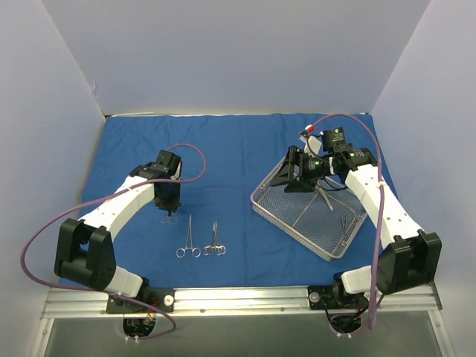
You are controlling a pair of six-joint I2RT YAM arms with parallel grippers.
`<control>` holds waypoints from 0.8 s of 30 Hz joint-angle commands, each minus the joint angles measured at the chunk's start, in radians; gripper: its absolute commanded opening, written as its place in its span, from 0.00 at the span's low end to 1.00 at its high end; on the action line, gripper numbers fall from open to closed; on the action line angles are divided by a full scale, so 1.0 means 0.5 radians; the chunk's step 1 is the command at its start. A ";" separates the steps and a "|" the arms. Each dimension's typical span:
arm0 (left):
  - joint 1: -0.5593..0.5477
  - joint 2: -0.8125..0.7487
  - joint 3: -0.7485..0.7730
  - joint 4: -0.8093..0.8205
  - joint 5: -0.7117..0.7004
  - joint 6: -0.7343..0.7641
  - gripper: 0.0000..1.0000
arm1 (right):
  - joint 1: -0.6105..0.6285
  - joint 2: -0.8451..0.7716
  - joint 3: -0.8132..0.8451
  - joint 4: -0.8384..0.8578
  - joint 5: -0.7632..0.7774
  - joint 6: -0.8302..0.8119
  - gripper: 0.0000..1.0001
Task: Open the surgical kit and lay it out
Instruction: Place the medical item in the surgical kit.
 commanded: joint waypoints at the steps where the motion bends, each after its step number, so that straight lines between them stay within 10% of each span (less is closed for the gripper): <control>1: 0.008 0.051 0.005 0.124 0.016 0.032 0.02 | 0.007 -0.013 0.066 0.004 0.021 -0.030 0.65; 12: 0.146 0.499 0.097 0.228 0.206 0.026 0.08 | -0.002 0.033 0.094 -0.036 0.061 -0.061 0.65; 24: 0.207 0.481 0.121 0.146 0.234 0.019 0.51 | -0.005 0.036 0.060 -0.036 0.070 -0.073 0.65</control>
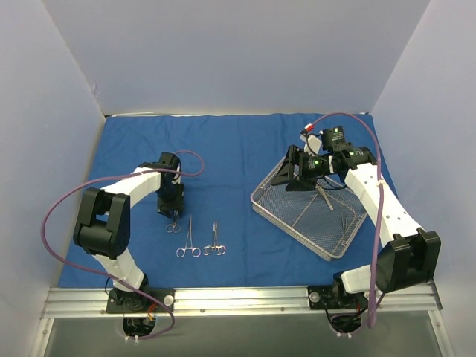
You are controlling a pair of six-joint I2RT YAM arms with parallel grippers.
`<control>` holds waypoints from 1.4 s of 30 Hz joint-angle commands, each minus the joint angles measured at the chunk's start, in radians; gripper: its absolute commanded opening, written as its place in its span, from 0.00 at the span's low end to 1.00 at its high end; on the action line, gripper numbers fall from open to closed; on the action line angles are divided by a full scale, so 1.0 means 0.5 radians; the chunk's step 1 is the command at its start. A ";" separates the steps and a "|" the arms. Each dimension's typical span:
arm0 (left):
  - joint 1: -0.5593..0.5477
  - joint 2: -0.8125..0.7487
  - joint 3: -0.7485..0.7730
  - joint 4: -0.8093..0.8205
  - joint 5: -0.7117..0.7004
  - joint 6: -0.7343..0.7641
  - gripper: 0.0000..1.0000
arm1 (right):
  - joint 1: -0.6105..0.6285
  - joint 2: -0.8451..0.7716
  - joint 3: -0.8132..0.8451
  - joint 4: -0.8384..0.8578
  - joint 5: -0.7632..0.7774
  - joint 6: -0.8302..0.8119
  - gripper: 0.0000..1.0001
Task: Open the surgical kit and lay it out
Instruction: Place the medical item in the surgical kit, then adjust the medical item in the surgical kit.
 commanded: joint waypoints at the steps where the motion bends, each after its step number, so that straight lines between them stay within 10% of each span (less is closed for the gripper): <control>1: 0.031 -0.081 0.087 -0.019 0.032 0.017 0.51 | -0.004 0.014 0.040 -0.028 0.006 -0.027 0.65; 37: 0.077 0.376 0.428 0.061 -0.030 0.106 0.32 | -0.020 0.057 0.089 -0.053 0.028 -0.036 0.65; 42: 0.089 0.330 0.400 0.064 -0.042 0.100 0.11 | -0.020 0.057 0.089 -0.056 0.031 -0.045 0.64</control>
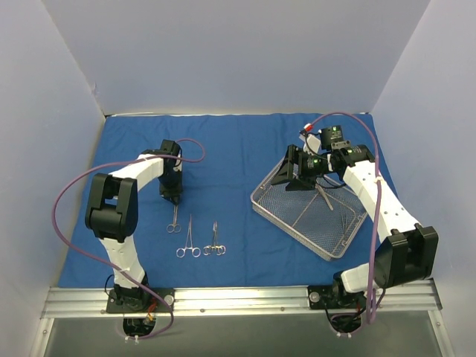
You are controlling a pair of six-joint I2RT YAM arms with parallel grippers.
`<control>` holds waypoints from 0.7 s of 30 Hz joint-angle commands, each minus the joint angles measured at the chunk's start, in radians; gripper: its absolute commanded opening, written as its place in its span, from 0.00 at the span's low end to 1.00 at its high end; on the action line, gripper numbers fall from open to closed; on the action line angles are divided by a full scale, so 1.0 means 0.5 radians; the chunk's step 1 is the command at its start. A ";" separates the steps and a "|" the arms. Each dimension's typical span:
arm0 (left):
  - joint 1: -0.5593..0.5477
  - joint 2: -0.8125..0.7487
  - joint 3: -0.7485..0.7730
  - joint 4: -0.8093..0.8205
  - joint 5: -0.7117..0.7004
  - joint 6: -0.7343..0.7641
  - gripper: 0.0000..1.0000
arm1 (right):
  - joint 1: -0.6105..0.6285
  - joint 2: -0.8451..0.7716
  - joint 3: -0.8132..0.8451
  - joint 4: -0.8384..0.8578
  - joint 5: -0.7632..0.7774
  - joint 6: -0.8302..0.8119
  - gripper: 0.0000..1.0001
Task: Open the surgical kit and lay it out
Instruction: Adjust the medical item in the surgical kit.
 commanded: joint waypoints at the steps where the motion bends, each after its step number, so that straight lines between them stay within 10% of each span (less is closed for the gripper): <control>1: 0.016 -0.039 -0.017 0.066 -0.030 0.008 0.09 | -0.017 -0.001 0.064 -0.044 0.009 -0.041 0.65; 21: 0.004 -0.481 -0.142 -0.259 -0.027 -0.075 0.02 | -0.017 -0.016 0.008 0.015 -0.049 -0.032 0.65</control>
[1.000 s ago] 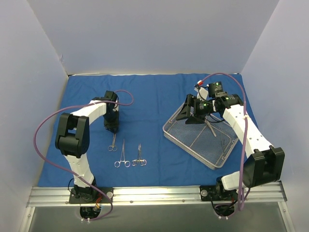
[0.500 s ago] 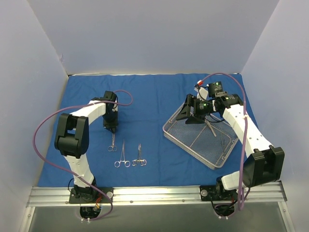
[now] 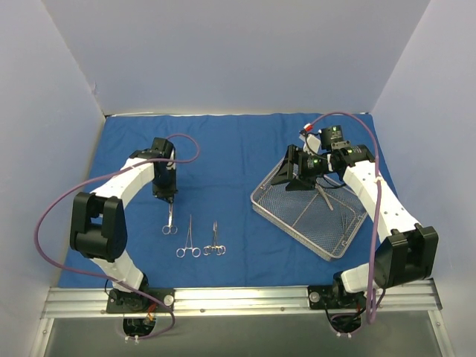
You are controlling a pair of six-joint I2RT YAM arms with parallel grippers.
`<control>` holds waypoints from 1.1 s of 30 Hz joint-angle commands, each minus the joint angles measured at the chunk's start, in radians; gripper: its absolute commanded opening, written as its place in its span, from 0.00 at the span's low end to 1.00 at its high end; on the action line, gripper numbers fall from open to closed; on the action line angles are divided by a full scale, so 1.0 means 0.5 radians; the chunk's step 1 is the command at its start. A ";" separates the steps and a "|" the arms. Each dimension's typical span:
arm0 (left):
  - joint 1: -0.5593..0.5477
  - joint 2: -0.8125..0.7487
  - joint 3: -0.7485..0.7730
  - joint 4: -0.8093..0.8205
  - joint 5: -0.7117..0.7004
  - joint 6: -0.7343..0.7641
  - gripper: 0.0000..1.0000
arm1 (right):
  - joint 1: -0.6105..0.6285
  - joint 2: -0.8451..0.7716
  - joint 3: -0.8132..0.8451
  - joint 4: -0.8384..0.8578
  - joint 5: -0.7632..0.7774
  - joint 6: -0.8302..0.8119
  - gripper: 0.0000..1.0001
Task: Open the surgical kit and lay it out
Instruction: Adjust the medical item in the surgical kit.
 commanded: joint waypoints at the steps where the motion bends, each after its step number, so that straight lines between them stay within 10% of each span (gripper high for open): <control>1: 0.000 -0.108 -0.078 -0.130 0.010 -0.054 0.02 | -0.014 -0.019 0.002 0.015 -0.044 -0.025 0.65; 33: -0.187 0.091 -0.244 -0.186 -0.248 -0.168 0.02 | -0.053 -0.151 -0.084 -0.007 -0.044 -0.025 0.65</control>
